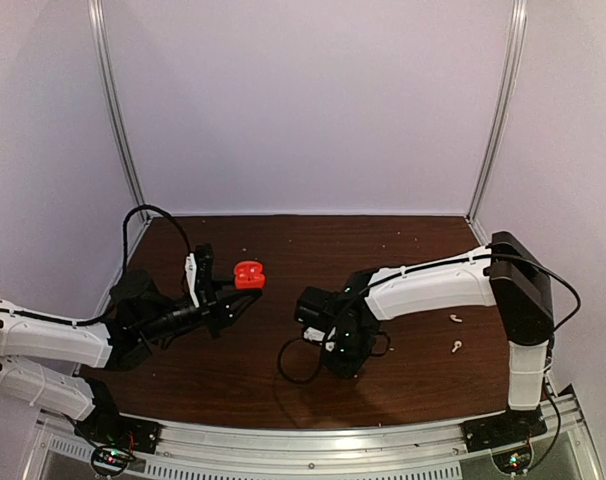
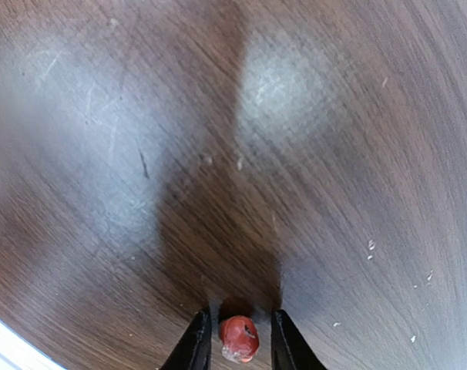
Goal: Insert the wireless bluetooth earbuds into the charging case
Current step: Pick up the right earbud from the center of the board.
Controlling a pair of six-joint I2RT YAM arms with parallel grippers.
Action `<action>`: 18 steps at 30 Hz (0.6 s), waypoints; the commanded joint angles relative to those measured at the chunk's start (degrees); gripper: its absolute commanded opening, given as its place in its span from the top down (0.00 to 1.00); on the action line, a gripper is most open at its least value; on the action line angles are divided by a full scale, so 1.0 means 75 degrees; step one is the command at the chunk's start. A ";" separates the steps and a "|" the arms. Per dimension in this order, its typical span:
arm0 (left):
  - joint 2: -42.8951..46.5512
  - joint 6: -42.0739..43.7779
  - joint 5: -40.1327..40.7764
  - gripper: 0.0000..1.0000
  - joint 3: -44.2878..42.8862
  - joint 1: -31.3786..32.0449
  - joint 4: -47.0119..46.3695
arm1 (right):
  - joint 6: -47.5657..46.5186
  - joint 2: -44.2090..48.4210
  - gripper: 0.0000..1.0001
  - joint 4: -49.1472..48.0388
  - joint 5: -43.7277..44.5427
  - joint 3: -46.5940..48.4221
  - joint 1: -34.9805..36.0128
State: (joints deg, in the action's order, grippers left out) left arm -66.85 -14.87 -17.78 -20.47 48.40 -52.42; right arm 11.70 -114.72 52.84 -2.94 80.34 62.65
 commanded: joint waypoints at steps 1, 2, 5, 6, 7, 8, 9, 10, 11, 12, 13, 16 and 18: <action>-0.0024 0.0100 -0.0028 1.00 -0.0064 -0.0055 -0.0287 | -0.0106 -0.0056 0.72 0.0319 0.0059 0.0085 0.0077; -0.0028 0.0101 -0.0030 1.00 -0.0071 -0.0055 -0.0289 | -0.0107 -0.0050 0.73 0.0337 0.0056 0.0082 0.0083; -0.0046 0.0119 -0.0011 1.00 -0.0069 -0.0055 -0.0315 | -0.0122 -0.0047 0.76 0.0321 0.0059 0.0098 0.0106; -0.0046 0.0109 -0.0016 1.00 -0.0068 -0.0055 -0.0322 | -0.0130 -0.0064 0.77 0.0306 0.0054 0.0104 0.0107; -0.0051 0.0110 -0.0012 1.00 -0.0065 -0.0055 -0.0324 | -0.0145 -0.0076 0.78 0.0287 0.0047 0.0115 0.0107; -0.0052 0.0111 -0.0015 1.00 -0.0060 -0.0055 -0.0333 | -0.0144 -0.0088 0.79 0.0271 0.0037 0.0127 0.0107; -0.0060 0.0117 -0.0019 1.00 -0.0070 -0.0055 -0.0324 | -0.0143 -0.0101 0.80 0.0247 0.0022 0.0139 0.0109; -0.0063 0.0109 -0.0012 1.00 -0.0057 -0.0055 -0.0323 | -0.0150 -0.0114 0.82 0.0222 0.0009 0.0156 0.0107; -0.0072 0.0108 -0.0015 1.00 -0.0061 -0.0055 -0.0314 | -0.0151 -0.0115 0.83 0.0206 0.0014 0.0154 0.0107; -0.0076 0.0099 -0.0010 1.00 -0.0060 -0.0055 -0.0311 | -0.0154 -0.0118 0.84 0.0189 0.0008 0.0173 0.0107; -0.0080 0.0103 -0.0008 1.00 -0.0057 -0.0061 -0.0311 | -0.0154 -0.0106 0.86 0.0164 0.0009 0.0184 0.0107; -0.0066 0.0063 0.0003 1.00 -0.0039 -0.0055 -0.0337 | -0.0109 0.0038 0.88 0.0015 0.0049 0.0187 0.0097; -0.0052 0.0033 0.0030 1.00 0.0003 -0.0057 -0.0405 | -0.0060 0.0256 0.89 -0.0210 0.0089 0.0170 0.0081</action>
State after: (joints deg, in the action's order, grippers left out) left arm -67.22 -14.87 -17.80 -20.47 48.40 -52.47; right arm 10.72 -114.72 53.84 -2.98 80.44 63.13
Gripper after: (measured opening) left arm 0.205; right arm 0.137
